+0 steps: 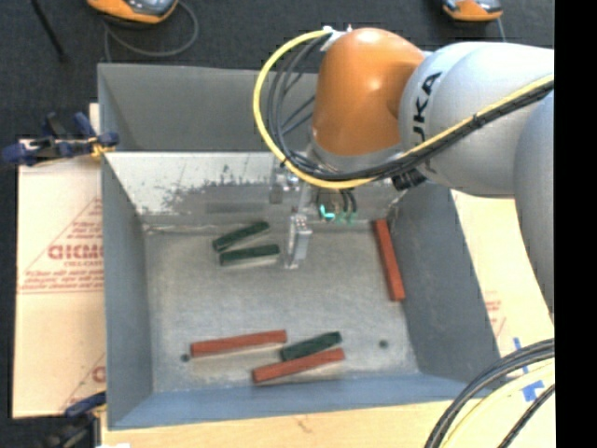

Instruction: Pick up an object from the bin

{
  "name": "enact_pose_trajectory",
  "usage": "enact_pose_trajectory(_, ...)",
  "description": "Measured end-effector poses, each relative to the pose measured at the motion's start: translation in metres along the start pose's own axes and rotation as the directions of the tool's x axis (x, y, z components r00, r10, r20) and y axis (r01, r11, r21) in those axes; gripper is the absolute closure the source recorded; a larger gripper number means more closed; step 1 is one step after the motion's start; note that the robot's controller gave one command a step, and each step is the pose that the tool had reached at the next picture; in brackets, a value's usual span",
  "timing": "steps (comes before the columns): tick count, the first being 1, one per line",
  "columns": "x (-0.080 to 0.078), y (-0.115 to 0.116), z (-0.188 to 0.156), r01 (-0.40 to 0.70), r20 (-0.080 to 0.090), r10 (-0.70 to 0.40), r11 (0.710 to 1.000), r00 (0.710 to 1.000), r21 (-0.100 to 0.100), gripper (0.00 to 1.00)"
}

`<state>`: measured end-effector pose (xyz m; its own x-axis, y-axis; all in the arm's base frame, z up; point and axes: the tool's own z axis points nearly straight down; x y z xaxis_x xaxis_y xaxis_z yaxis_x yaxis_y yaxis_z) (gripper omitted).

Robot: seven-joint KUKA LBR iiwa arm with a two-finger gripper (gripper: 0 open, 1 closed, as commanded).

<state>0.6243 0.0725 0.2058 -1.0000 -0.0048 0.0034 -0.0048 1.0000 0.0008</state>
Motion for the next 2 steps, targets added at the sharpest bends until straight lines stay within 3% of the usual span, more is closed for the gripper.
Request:
enact_pose_trajectory(1,-0.0189,0.0492,0.1352,0.08,0.002,-0.08,0.997,0.997,0.002,0.0)
enact_pose_trajectory(2,-0.0207,0.0488,0.1298,0.076,0.008,-0.076,0.997,0.997,0.0,1.0)
